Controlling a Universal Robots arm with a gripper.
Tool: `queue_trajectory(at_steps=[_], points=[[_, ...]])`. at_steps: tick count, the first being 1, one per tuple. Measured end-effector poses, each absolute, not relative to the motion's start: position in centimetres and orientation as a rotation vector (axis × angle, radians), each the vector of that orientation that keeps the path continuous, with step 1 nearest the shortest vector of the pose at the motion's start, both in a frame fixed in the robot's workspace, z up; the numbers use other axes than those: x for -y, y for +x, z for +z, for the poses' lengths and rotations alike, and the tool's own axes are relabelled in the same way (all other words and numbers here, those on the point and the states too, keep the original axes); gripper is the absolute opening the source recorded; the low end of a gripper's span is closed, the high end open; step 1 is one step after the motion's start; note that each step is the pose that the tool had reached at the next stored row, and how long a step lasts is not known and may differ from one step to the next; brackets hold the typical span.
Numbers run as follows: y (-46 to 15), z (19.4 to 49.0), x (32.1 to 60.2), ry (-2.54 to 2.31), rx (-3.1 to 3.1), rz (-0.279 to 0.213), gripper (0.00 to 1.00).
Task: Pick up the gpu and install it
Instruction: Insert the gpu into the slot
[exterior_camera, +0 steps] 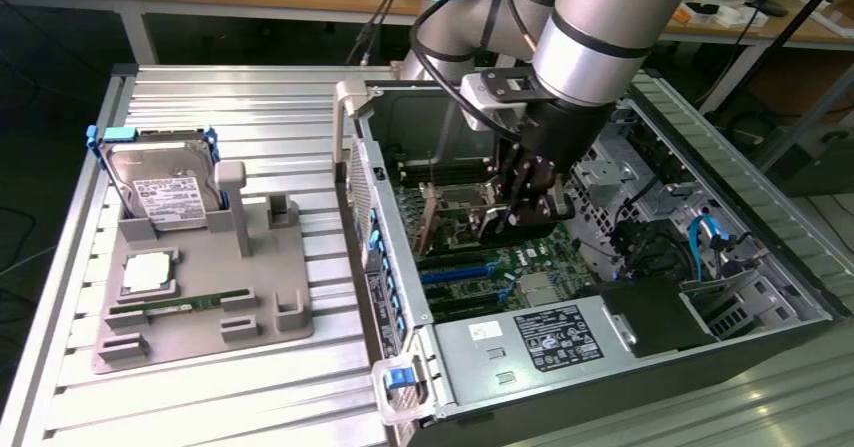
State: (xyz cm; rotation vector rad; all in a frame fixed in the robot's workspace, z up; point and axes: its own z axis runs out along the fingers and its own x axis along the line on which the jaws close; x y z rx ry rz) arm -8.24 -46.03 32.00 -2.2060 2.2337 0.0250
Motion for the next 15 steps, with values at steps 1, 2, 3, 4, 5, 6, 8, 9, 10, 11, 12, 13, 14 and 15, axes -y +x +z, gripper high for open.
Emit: queue_trajectory(at_steps=[1,2,3,4,5,6,8,9,10,11,12,13,14,15], points=[[-8.2,32.0,46.0,-2.206,-2.234,0.025,0.27],[-8.2,32.0,46.0,-2.206,-2.234,0.025,0.27],[-8.2,31.8,46.0,-2.206,-2.233,0.025,0.27],[-8.2,31.6,46.0,-2.206,-2.234,0.025,0.27],[-8.2,31.4,46.0,-2.206,-2.234,0.025,0.27],[-8.3,31.1,46.0,-2.206,-2.234,0.025,0.27],[-8.4,30.7,46.0,-2.206,-2.234,0.025,0.27],[-8.5,30.5,46.0,-2.206,-2.234,0.025,0.27],[-8.7,30.3,46.0,-2.206,-2.234,0.025,0.27],[-8.8,30.2,46.0,-2.206,-2.234,0.025,0.27],[-8.9,30.2,46.0,-2.206,-2.234,0.025,0.27],[-9.0,30.1,46.0,-2.206,-2.234,0.025,0.27],[-9.0,30.1,46.0,-2.206,-2.234,0.025,0.27],[-9.0,30.1,46.0,-2.206,-2.233,0.025,0.27]])
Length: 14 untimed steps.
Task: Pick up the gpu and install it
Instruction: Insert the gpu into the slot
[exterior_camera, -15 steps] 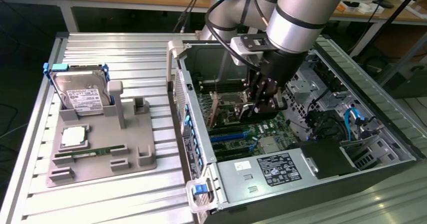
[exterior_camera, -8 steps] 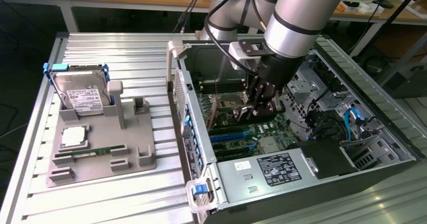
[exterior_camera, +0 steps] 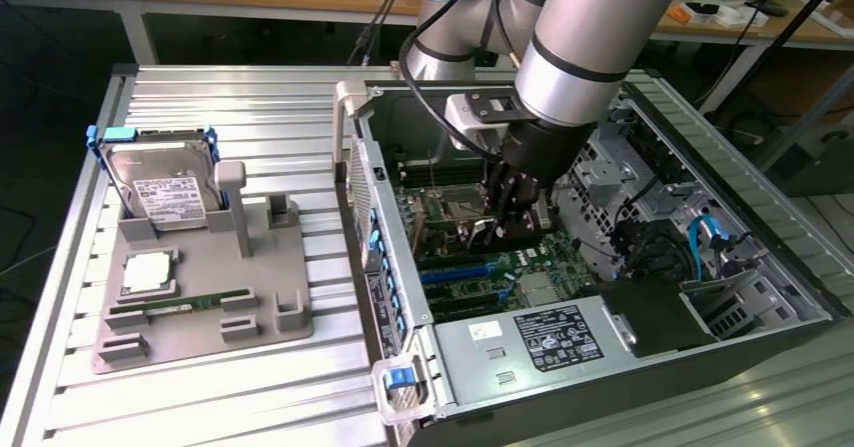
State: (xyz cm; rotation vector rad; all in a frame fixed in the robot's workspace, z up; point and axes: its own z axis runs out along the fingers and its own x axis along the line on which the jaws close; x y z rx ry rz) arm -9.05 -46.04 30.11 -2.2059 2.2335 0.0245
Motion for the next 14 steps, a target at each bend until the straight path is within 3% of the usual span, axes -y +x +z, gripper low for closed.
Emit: queue_trajectory(at_steps=[14], points=[[-9.20,29.35,46.03,-2.198,-2.226,0.009,0.27]])
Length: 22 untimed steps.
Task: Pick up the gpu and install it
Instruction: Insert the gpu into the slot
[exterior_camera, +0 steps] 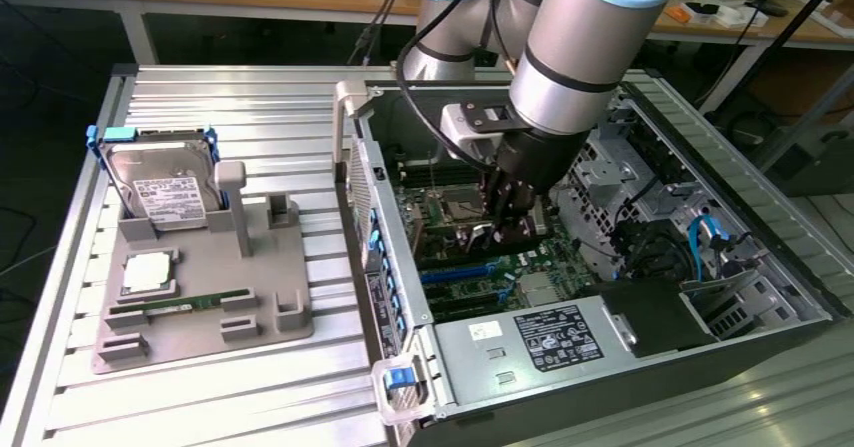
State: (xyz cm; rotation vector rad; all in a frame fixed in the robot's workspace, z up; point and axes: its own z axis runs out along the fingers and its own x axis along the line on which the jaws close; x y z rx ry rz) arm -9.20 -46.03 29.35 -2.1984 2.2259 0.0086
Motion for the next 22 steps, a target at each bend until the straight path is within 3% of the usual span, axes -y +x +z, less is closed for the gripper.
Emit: queue_trajectory(at_steps=[22], points=[[-10.0,28.0,46.1,-2.198,-2.226,0.009,0.27]])
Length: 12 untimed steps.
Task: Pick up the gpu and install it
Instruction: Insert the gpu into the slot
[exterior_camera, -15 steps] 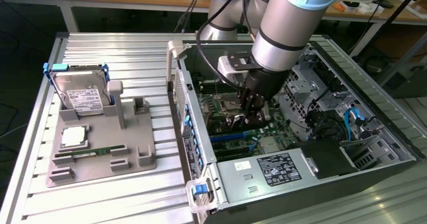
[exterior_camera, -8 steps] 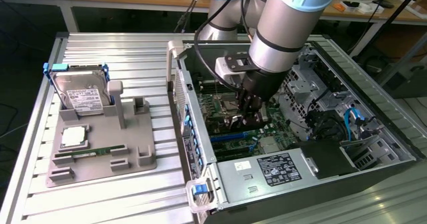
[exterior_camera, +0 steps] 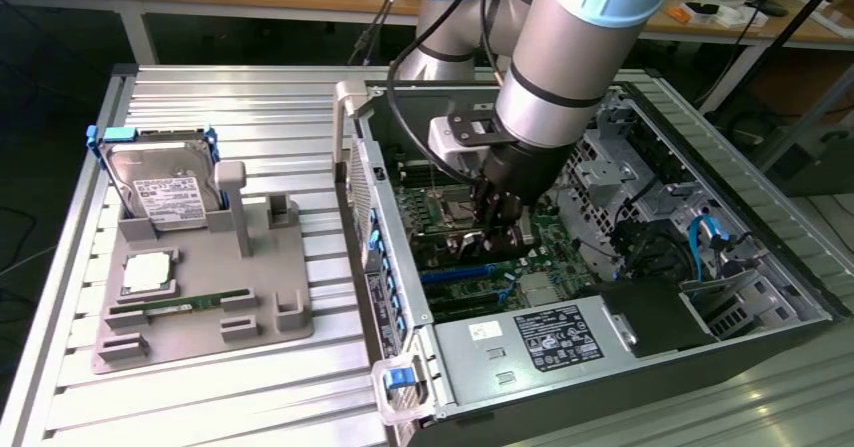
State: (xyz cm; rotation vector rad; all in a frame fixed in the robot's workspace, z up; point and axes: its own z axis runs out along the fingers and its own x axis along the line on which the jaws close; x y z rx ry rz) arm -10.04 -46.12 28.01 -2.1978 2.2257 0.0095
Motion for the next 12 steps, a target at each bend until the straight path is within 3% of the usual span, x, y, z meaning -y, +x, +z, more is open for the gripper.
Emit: queue_trajectory(at_steps=[12], points=[[-10.66,27.99,46.19,-2.198,-2.226,0.009,0.27]])
